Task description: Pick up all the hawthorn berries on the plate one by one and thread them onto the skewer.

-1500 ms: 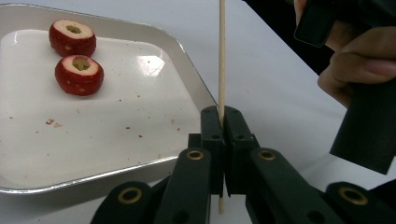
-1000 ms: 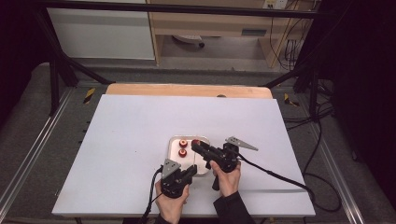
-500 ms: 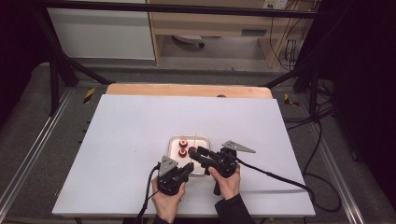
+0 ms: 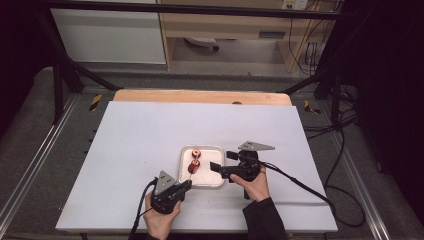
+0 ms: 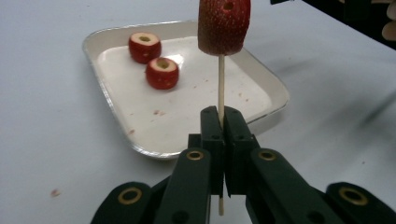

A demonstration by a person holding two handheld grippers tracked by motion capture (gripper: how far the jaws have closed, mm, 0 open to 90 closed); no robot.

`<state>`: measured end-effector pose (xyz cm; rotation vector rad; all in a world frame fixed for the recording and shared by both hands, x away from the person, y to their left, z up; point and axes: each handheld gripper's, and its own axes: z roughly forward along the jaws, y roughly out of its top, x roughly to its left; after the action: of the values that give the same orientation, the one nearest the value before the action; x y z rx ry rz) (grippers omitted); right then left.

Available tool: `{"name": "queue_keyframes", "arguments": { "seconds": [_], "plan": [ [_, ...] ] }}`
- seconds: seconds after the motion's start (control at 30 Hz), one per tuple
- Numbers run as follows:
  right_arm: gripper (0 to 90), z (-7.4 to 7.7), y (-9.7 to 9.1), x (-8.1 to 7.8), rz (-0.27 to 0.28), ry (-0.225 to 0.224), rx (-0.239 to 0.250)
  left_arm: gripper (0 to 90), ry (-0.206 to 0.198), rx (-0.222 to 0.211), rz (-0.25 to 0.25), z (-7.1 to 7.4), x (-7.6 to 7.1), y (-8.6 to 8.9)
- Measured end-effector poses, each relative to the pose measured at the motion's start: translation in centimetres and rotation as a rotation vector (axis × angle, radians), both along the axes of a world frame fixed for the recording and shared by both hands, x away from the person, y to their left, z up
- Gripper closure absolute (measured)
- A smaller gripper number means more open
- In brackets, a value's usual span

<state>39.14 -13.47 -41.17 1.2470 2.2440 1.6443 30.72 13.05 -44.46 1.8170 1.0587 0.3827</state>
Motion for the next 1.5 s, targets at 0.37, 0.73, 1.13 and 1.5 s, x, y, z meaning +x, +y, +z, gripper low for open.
{"name": "queue_keyframes", "arguments": {
  "seconds": [0.37, 0.73, 1.13, 1.5],
  "plan": [
    [8.5, 0.5, 0.0, 1.0, 0.086, 0.003, -0.264, 88.4, -0.003, 0.047, -0.039, 0.3, -0.4, 2.7],
    [8.5, 1.6, 2.2, 2.4, 0.182, 0.007, -0.437, 88.3, 0.009, 0.056, -0.047, 0.0, -0.6, 4.6],
    [9.2, 2.1, 4.2, 3.7, 0.242, 0.006, -0.521, 88.3, 0.013, 0.061, -0.045, -0.2, -0.5, 5.5],
    [9.9, 2.0, 5.8, 4.4, 0.27, 0.004, -0.556, 88.3, 0.009, 0.056, -0.046, -0.1, -0.5, 5.7]
  ]
}}
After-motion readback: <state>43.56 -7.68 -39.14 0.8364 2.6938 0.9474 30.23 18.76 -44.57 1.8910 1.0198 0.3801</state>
